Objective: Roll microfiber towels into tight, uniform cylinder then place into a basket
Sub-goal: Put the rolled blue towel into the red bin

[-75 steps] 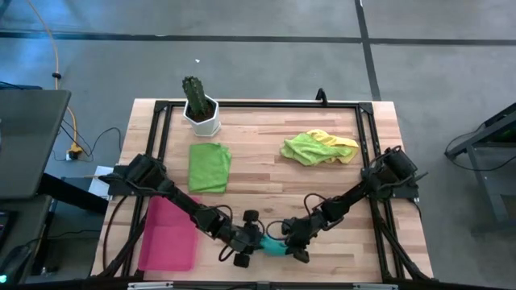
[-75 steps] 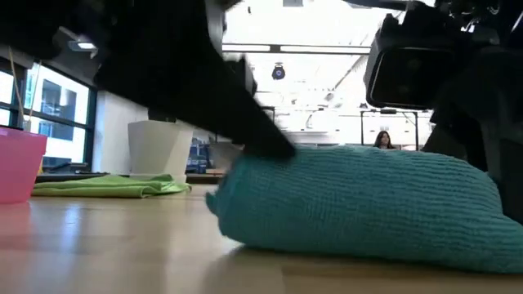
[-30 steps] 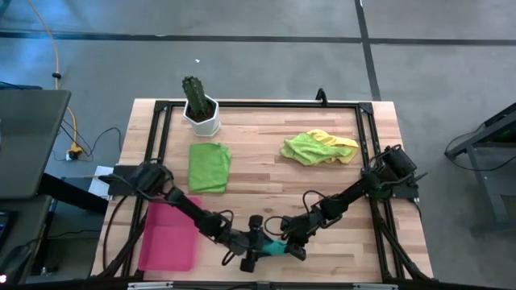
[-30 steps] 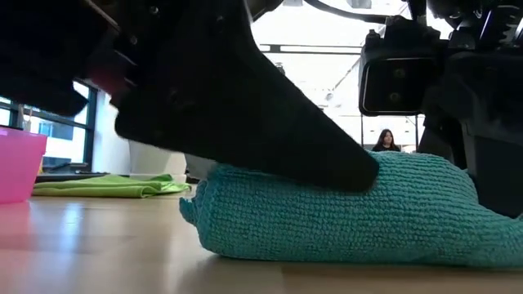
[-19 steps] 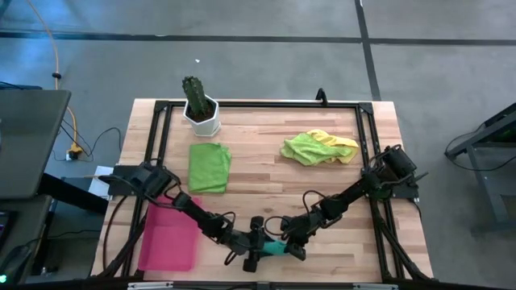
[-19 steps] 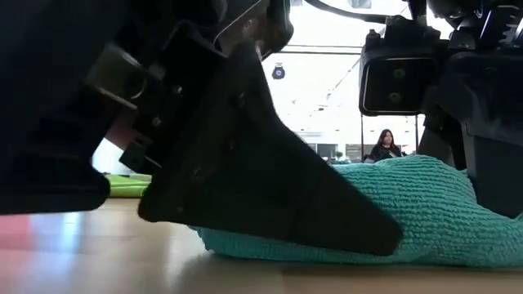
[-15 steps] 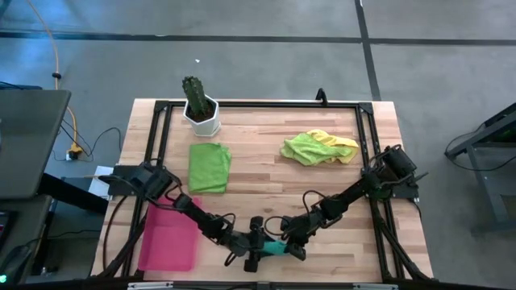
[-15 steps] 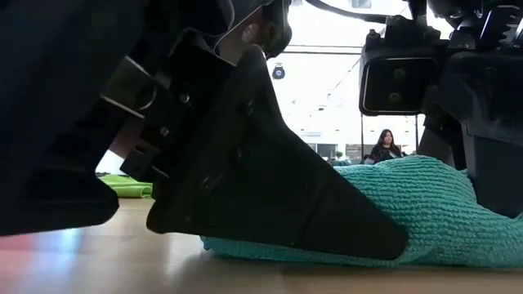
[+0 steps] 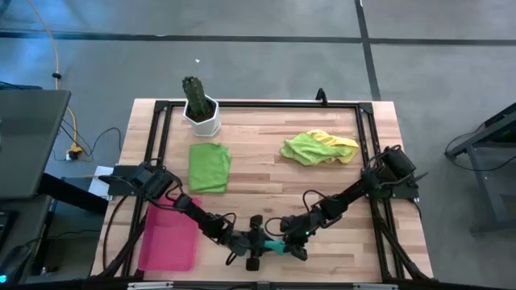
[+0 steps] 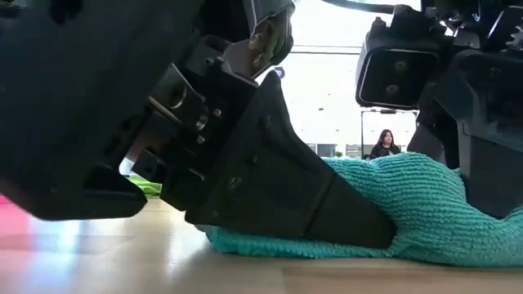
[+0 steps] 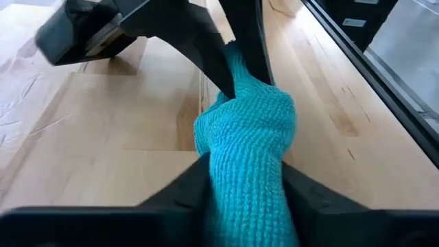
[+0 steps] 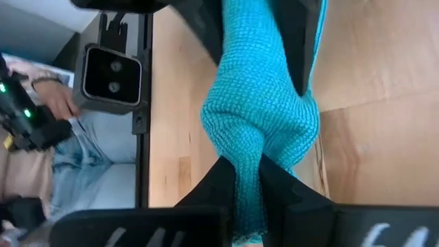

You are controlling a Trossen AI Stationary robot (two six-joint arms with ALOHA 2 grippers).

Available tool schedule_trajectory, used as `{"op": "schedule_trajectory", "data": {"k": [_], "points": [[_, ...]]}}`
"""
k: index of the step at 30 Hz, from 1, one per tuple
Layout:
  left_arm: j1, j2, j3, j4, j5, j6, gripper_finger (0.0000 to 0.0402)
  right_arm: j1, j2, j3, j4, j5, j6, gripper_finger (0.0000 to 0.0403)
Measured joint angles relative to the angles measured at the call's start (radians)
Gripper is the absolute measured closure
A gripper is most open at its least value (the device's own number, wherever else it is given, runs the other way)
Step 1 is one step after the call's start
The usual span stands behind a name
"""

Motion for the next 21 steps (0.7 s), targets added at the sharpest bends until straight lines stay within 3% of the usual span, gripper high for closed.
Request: {"op": "schedule_trajectory", "data": {"k": [5,12,21], "points": [[-0.005,0.0,-0.001,-0.007,0.038,-0.01,0.0378,-0.001,-0.009,-0.001,0.0,-0.005,-0.047,0.0386],[-0.018,-0.002,0.0,-0.007,0.042,-0.038,0.0377,-0.002,-0.102,-0.005,-0.043,-0.008,-0.264,0.0372],[-0.024,-0.005,-0.002,0.012,0.06,-0.05,0.0375,-0.003,-0.256,-0.003,-0.179,-0.043,-0.375,0.022]]}}
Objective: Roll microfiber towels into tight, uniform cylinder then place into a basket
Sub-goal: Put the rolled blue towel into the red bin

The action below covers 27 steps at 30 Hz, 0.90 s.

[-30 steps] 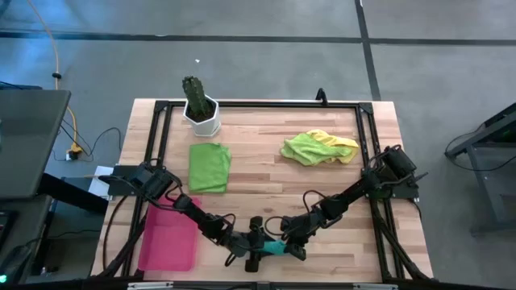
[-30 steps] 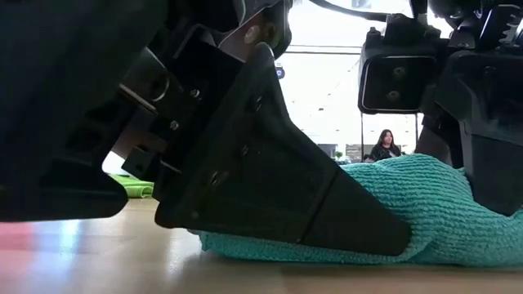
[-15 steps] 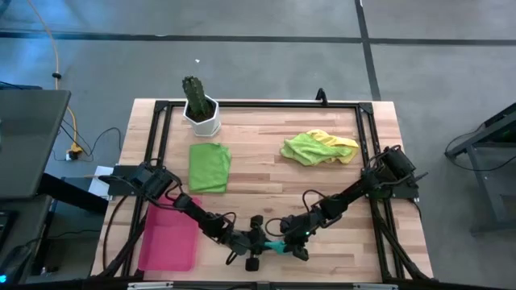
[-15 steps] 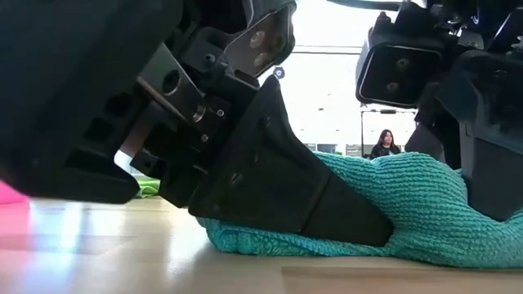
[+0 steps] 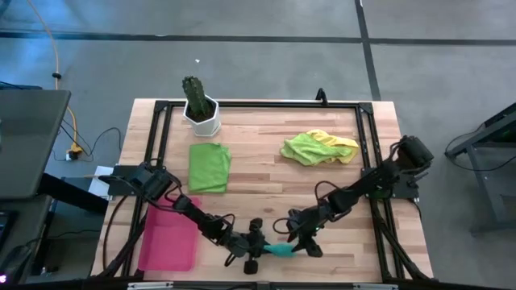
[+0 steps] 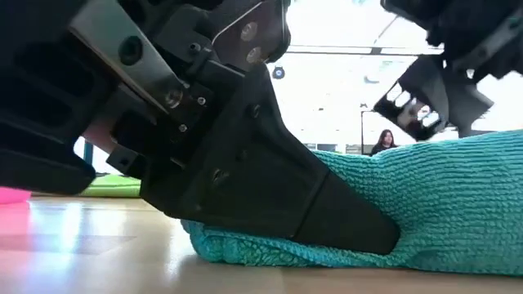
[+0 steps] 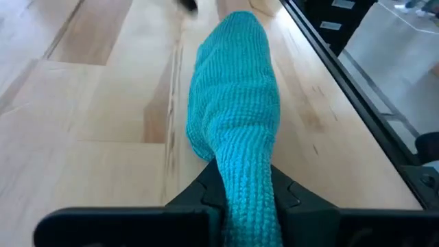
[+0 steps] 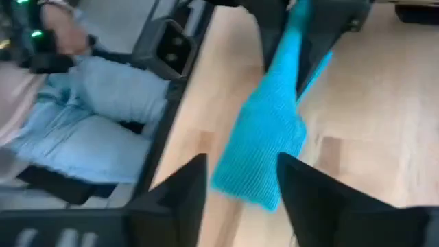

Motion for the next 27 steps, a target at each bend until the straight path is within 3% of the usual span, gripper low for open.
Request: {"op": "schedule_trajectory", "data": {"k": [6,12,18,23,27], "points": [[-0.001,-0.071,-0.005,-0.106,0.028,0.059,0.0375,0.0,-0.157,0.002,-0.104,-0.043,0.0,0.0177],[-0.004,-0.277,-0.002,-0.428,-0.008,0.102,0.0374,0.003,-0.282,0.003,-0.271,-0.023,-0.01,0.0176],[-0.067,-0.521,-0.003,-0.746,-0.026,0.18,0.0374,0.004,-0.319,0.003,-0.384,0.029,-0.034,0.0176],[-0.163,-0.712,-0.001,-1.015,-0.084,0.073,0.0373,0.004,-0.317,0.003,-0.422,0.061,-0.034,0.0176],[-0.273,-0.82,-0.001,-1.274,-0.157,-0.152,0.0375,0.004,-0.316,0.003,-0.421,0.097,-0.034,0.0176]]}}
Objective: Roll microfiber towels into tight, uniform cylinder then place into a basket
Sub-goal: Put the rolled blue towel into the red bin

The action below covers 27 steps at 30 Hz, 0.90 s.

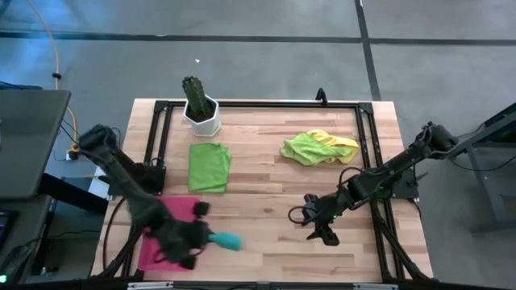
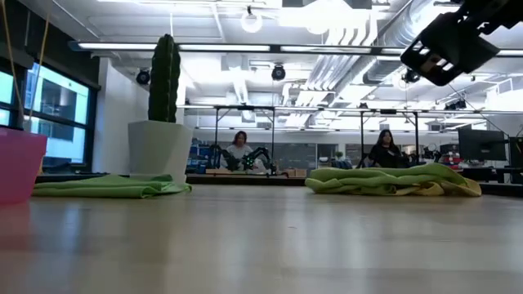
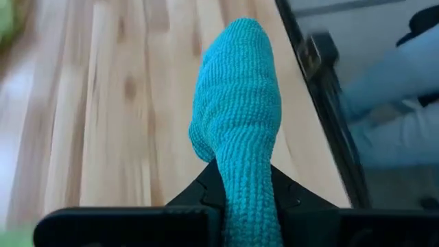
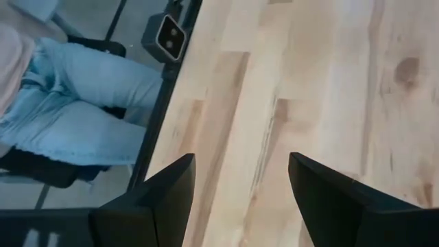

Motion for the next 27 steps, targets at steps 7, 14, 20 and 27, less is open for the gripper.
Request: {"op": "schedule_trajectory", "data": {"k": [7,14,20,27], "points": [[-0.196,-0.023,-0.006,-0.405,-0.068,-0.534,0.0374,-0.001,0.0,0.0,-0.007,0.042,-0.004,0.0176],[-0.302,-0.011,-0.075,-0.48,-0.036,-0.812,0.0373,-0.001,0.0,0.0,0.001,0.061,-0.01,0.0176],[-0.352,-0.011,-0.103,-0.553,0.021,-0.929,0.0373,-0.002,0.0,0.001,0.001,0.081,-0.008,0.0176],[-0.349,-0.011,-0.174,-0.618,0.061,-1.039,0.0373,-0.002,0.0,0.001,0.001,0.088,-0.01,0.0176]]}}
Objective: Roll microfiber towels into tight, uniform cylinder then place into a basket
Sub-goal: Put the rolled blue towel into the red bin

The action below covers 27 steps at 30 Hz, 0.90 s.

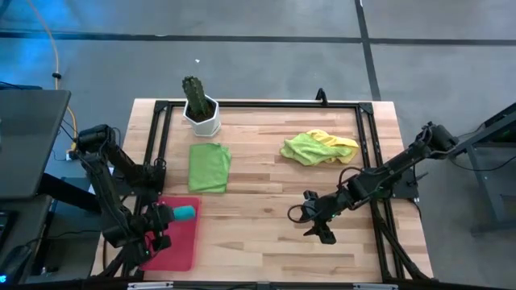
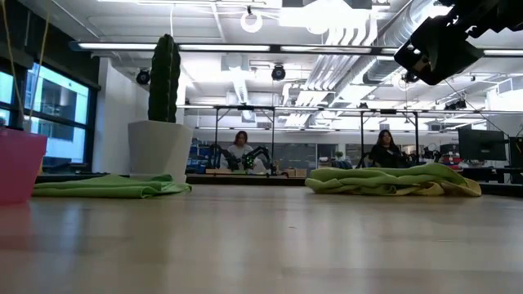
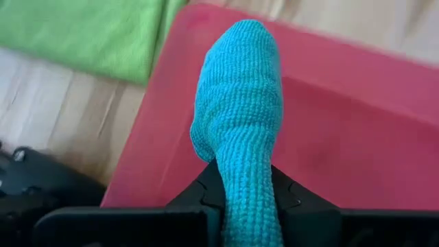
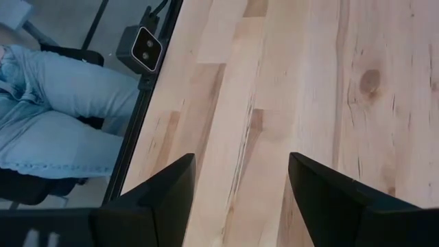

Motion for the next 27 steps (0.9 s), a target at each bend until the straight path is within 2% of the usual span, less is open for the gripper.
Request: {"op": "schedule_trajectory", "data": {"k": [3,7,11,16,22,27], "points": [[0.024,0.0,-0.051,0.039,0.032,-0.006,0.0372,0.0,0.0,0.0,0.0,0.012,0.002,0.0176],[0.06,0.0,-0.106,0.119,0.003,0.03,0.0372,0.0,0.0,0.0,0.0,0.013,0.002,0.0176],[0.1,0.0,-0.136,0.227,-0.044,0.139,0.0373,0.0,0.0,0.0,0.0,0.013,0.002,0.0176],[0.165,0.0,-0.178,0.362,-0.049,0.244,0.0372,0.0,0.0,0.0,0.0,0.014,0.003,0.0176],[0.263,0.0,-0.18,0.457,-0.129,0.371,0.0371,0.0,0.0,0.0,0.0,0.014,0.003,0.0176],[0.34,0.0,-0.18,0.473,-0.072,0.543,0.0372,0.0,0.0,0.0,0.0,0.014,0.003,0.0176]]}}
